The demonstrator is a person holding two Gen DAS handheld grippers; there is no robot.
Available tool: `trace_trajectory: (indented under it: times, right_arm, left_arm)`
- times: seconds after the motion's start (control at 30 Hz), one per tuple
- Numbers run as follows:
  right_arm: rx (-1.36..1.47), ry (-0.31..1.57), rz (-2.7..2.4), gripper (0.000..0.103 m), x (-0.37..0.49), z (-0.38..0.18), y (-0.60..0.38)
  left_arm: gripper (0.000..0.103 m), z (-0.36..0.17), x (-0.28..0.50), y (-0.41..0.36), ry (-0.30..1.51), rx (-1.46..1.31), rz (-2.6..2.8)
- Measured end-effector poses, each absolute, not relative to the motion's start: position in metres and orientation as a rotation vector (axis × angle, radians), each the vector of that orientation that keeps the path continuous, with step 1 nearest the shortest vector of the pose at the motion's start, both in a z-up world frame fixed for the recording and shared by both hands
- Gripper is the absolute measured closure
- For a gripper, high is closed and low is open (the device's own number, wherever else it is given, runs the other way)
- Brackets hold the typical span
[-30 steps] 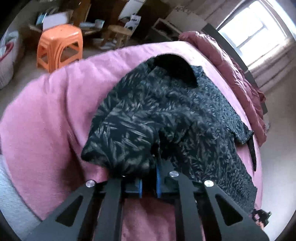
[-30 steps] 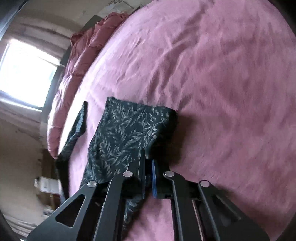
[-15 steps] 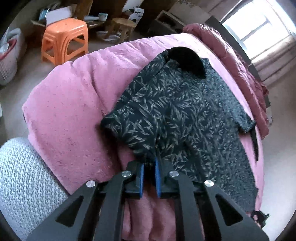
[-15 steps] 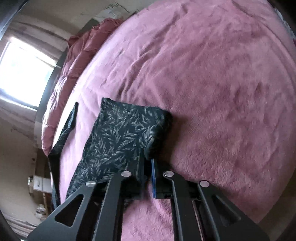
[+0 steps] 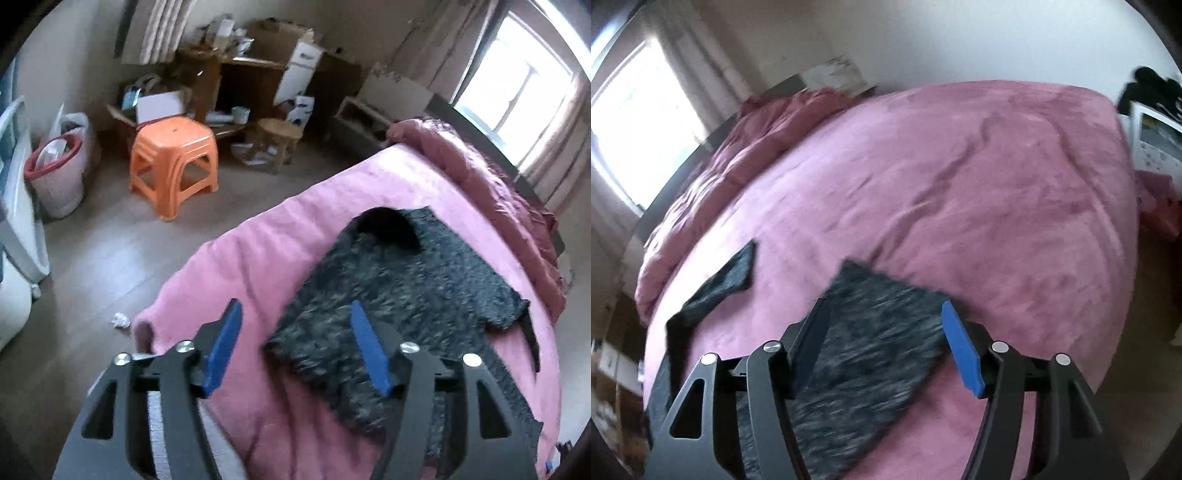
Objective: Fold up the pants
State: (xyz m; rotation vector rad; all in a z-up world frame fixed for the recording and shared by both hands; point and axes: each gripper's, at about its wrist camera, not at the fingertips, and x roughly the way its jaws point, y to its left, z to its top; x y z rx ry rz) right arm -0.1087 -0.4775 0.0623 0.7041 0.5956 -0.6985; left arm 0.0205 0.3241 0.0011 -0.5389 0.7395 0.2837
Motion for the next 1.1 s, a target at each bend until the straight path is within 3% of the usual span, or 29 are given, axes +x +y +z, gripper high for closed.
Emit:
trace_trajectory:
  times: [0.53,0.77,0.9,1.1]
  right_arm:
    - [0.667,0.843,-0.222,0.041,0.010,-0.005,-0.343]
    - [0.688,0.835,-0.217,0.041,0.003,-0.011,-0.346]
    - [0.689,0.833,-0.217,0.041,0.003,-0.010,-0.347]
    - [0.731,0.823,-0.212,0.041,-0.001,-0.012,-0.348]
  left_arm:
    - [0.011,-0.010,0.122,0.205,0.794,-0.509,-0.075]
    - [0.013,-0.026,0.182,0.210,0.839,-0.599,-0.067]
    - [0.023,-0.040,0.217,0.227,0.877,-0.706,-0.037]
    - [0.025,-0.051,0.255,0.232,0.892,-0.775,-0.033]
